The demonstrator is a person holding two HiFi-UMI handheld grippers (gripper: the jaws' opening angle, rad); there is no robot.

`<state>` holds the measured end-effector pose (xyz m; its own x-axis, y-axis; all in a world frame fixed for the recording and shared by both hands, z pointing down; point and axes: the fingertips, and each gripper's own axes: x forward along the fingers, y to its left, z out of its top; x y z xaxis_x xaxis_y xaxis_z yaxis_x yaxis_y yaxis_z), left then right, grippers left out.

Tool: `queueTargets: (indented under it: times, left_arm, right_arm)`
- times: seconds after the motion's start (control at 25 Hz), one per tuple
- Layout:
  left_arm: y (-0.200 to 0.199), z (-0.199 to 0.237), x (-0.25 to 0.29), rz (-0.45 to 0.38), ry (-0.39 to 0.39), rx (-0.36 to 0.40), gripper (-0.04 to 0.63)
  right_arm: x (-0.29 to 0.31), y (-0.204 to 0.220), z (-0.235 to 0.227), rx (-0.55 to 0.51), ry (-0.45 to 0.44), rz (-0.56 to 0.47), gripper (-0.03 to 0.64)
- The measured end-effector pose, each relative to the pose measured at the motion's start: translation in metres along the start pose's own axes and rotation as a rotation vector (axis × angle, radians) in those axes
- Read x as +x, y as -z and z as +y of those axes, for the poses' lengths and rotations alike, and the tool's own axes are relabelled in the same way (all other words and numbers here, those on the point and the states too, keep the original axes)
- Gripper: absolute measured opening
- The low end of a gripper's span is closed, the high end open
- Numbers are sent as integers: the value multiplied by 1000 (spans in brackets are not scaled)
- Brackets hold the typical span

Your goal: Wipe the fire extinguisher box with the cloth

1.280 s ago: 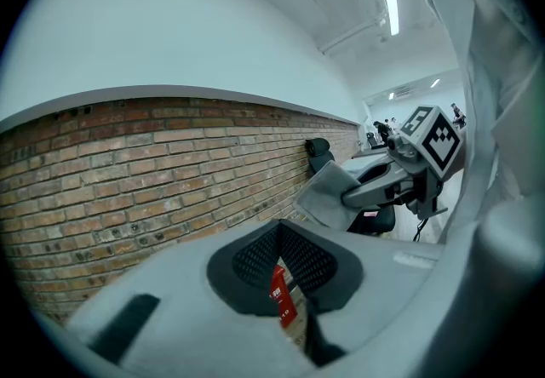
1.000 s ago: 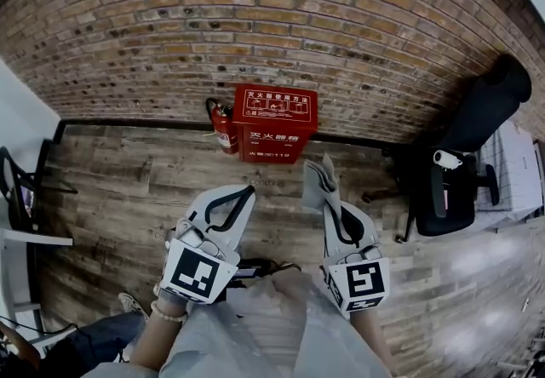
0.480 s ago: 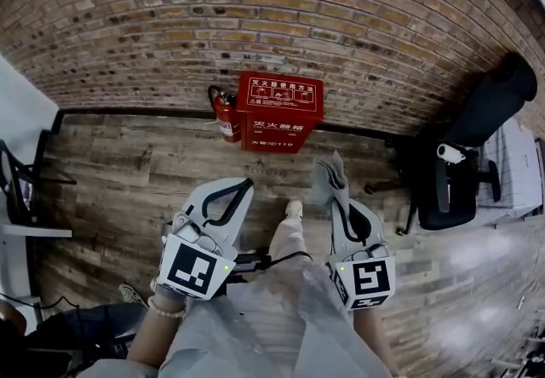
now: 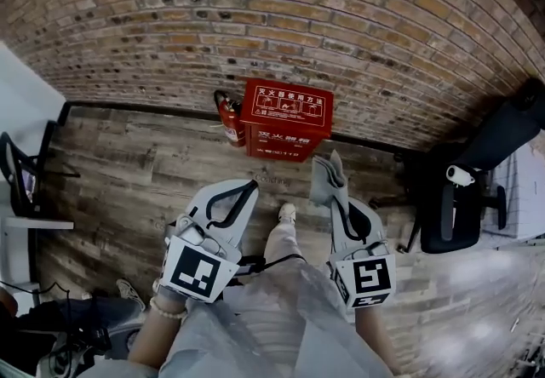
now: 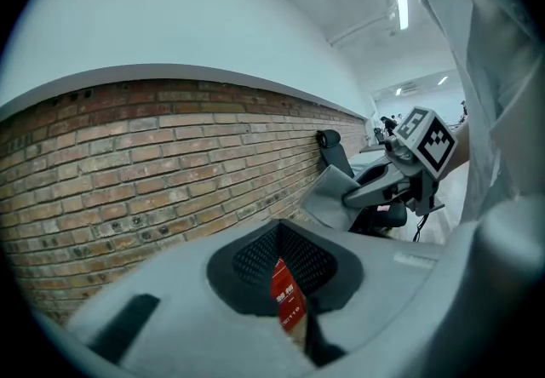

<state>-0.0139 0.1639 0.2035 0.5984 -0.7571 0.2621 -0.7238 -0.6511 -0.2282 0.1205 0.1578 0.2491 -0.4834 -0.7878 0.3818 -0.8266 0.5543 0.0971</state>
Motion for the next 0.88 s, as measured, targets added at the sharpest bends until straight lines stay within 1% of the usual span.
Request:
queueTargets:
  times: [0.28,0.4,0.52,0.68,0.88]
  left_arm:
    - [-7,36,51,23,-71,-33,-2]
    - [-11,46,75,34,-87,-42,-2]
    - [-15,55,99,38,-100,-53,-2]
    - [-19,64,127,47,-119,-63,-2]
    - [-23,73,155,65,-136,-64,-2]
  right_arm:
    - [57,-19,-42,-29,-91,-2,20]
    - [77,-23,-61,-31,-120,4,20]
    - [93,-20,-79,-29,-148,36,20]
    - [113,-24,-103,-23,-174,29,20]
    - [131,-25,-128,-28,-200,55,20]
